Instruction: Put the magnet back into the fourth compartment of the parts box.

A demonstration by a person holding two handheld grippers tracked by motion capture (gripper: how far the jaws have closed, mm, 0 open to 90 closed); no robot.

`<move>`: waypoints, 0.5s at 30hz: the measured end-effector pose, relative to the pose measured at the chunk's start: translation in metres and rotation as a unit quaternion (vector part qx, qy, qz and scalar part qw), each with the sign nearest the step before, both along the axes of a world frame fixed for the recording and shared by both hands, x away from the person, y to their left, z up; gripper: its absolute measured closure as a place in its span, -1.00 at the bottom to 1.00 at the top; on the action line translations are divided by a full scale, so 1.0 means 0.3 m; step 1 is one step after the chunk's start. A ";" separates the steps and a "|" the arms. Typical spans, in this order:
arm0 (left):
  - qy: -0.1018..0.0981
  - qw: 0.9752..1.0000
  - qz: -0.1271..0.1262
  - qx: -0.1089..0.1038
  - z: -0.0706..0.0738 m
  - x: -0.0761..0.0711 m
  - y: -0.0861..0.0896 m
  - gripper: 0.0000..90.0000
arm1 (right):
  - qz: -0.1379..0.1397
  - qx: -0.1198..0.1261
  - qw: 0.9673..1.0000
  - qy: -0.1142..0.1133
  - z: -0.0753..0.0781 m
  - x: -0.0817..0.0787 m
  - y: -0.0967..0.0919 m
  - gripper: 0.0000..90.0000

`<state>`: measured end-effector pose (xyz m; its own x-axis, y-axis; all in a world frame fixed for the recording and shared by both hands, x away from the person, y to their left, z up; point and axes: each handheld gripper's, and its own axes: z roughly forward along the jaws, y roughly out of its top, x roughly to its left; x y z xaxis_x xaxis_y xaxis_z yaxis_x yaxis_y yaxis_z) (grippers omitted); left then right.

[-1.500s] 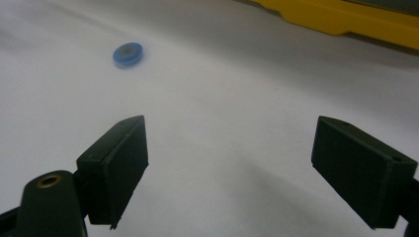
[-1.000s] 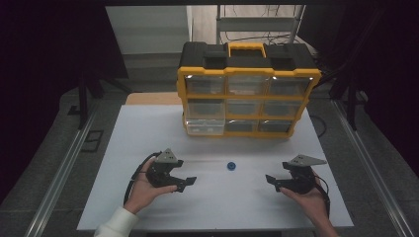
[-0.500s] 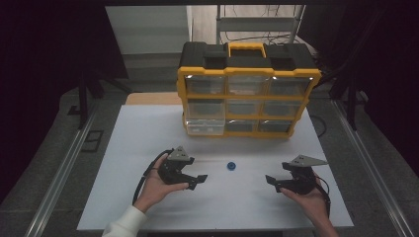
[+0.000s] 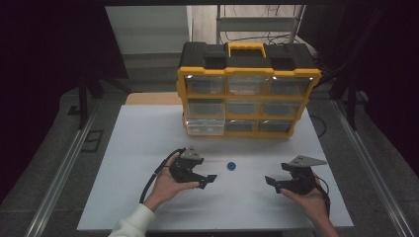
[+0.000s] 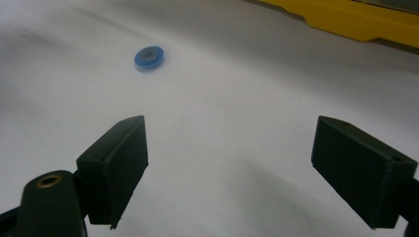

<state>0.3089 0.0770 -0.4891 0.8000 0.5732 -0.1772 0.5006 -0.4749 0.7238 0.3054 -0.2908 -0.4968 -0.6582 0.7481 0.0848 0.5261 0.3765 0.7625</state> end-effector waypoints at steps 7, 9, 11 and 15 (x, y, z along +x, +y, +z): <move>0.005 1.000 -0.007 -0.002 -0.009 0.022 -0.045 -0.54 | 0.001 -0.004 1.000 0.002 -0.002 0.000 0.002 -0.67; 0.011 1.000 -0.010 -0.004 -0.014 0.031 -0.051 -0.52 | 0.001 -0.005 1.000 0.001 -0.002 0.000 0.002 -0.67; 0.013 1.000 -0.008 -0.003 -0.019 0.037 -0.058 -0.52 | 0.002 -0.006 1.000 0.002 -0.002 0.000 0.002 -0.67; 0.015 1.000 -0.008 -0.001 -0.024 0.051 -0.069 -0.51 | 0.002 -0.009 1.000 0.003 -0.004 0.000 0.005 -0.67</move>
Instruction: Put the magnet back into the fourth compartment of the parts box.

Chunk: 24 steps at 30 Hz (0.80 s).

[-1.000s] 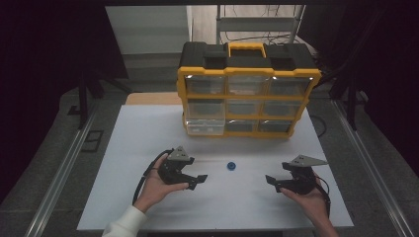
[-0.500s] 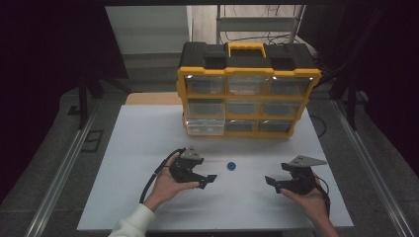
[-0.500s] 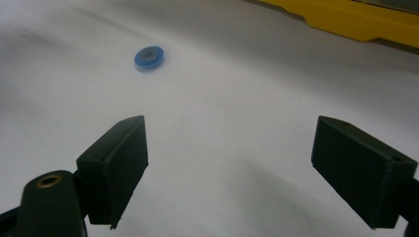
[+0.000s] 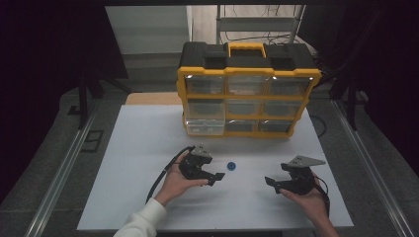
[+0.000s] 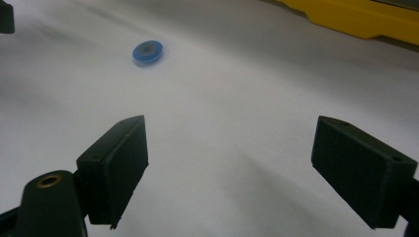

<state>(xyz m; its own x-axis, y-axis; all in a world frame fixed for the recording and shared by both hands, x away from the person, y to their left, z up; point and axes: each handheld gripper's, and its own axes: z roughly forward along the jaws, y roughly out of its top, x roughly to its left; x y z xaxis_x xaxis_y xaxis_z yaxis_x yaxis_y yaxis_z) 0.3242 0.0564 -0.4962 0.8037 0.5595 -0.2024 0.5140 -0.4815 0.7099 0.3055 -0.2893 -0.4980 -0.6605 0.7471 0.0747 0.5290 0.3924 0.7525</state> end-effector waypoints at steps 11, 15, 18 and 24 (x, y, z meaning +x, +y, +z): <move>0.000 1.000 -0.011 -0.003 -0.002 0.030 -0.044 -0.49 | 0.000 -0.003 1.000 0.000 -0.002 0.001 0.002 -0.67; 0.001 1.000 -0.008 -0.002 -0.011 0.043 -0.059 -0.49 | 0.002 -0.005 1.000 0.000 -0.003 0.000 0.004 -0.67; -0.001 1.000 -0.005 0.006 -0.024 0.051 -0.068 -0.48 | 0.001 -0.006 1.000 0.000 -0.003 0.000 0.003 -0.67; -0.007 1.000 -0.005 0.017 -0.040 0.063 -0.085 -0.46 | 0.002 -0.008 1.000 -0.001 -0.005 0.002 0.003 -0.67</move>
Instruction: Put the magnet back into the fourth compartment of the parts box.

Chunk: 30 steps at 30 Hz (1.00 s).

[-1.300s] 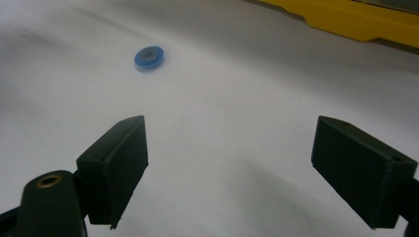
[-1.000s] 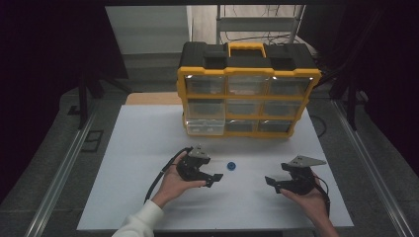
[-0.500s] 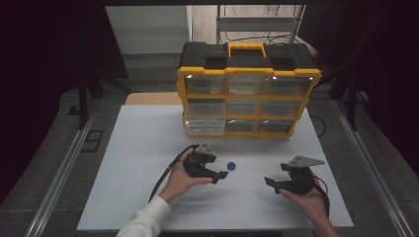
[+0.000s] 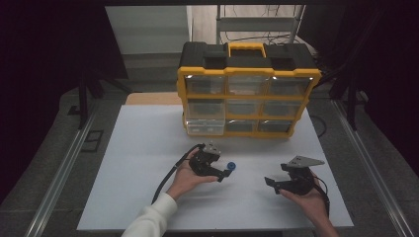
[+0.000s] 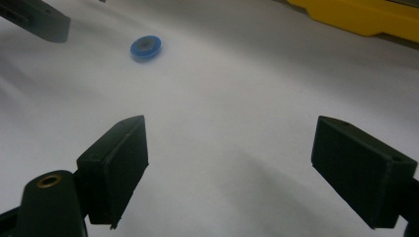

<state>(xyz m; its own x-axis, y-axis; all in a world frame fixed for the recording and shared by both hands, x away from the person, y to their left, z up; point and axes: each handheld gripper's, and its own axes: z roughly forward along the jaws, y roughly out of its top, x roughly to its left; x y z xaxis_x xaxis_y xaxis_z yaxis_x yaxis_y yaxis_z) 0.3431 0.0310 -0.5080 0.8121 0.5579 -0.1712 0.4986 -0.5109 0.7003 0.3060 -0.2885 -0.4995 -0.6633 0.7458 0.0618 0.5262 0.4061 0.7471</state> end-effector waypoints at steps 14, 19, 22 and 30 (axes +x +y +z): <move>-0.002 1.000 -0.002 0.009 -0.027 0.023 -0.058 -0.42 | -0.001 -0.002 1.000 0.000 -0.001 -0.001 0.002 -0.67; -0.003 1.000 -0.006 0.020 -0.035 0.035 -0.081 -0.38 | -0.001 -0.003 1.000 -0.002 0.000 0.000 0.000 -0.67; -0.001 1.000 -0.010 0.023 -0.043 0.045 -0.092 -0.35 | -0.001 -0.004 1.000 -0.001 0.000 0.000 0.001 -0.67; 0.005 0.999 -0.021 0.038 -0.066 0.062 -0.113 -0.15 | -0.005 -0.003 1.000 -0.001 0.000 0.001 -0.001 -0.67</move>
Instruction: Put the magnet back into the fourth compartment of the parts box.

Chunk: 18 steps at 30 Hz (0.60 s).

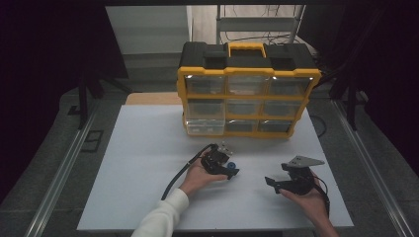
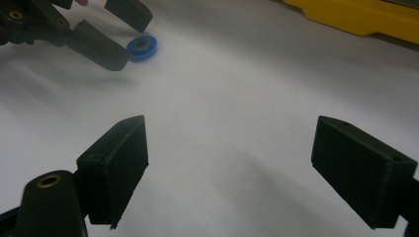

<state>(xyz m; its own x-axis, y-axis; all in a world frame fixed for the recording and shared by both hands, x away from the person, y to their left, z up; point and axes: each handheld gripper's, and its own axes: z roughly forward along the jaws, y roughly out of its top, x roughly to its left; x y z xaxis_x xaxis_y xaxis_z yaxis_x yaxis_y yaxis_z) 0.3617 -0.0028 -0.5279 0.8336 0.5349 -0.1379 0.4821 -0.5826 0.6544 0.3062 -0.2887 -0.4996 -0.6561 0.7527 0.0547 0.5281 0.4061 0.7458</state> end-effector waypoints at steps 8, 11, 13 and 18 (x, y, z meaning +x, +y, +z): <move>-0.012 1.000 0.003 0.012 -0.003 0.000 -0.013 0.10 | -0.001 -0.001 1.000 -0.001 0.000 -0.001 0.000 -0.67; -0.020 1.000 0.006 0.020 -0.002 -0.001 -0.015 0.24 | -0.001 -0.001 1.000 -0.001 0.000 -0.001 0.000 -0.67; -0.020 1.000 0.011 0.017 -0.002 0.001 -0.013 0.36 | -0.001 -0.001 1.000 -0.001 0.001 -0.001 0.000 -0.67; -0.007 1.000 0.012 0.002 -0.002 0.000 -0.011 0.37 | -0.001 -0.005 1.000 -0.001 0.000 -0.002 0.000 -0.67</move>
<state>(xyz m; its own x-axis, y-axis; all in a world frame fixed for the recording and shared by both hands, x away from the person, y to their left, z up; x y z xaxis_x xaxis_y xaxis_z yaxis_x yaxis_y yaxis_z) 0.3618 -0.0062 -0.5286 0.8225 0.5551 -0.1241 0.4864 -0.5733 0.6593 0.3057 -0.2886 -0.4996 -0.6551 0.7542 0.0458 0.5265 0.4122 0.7436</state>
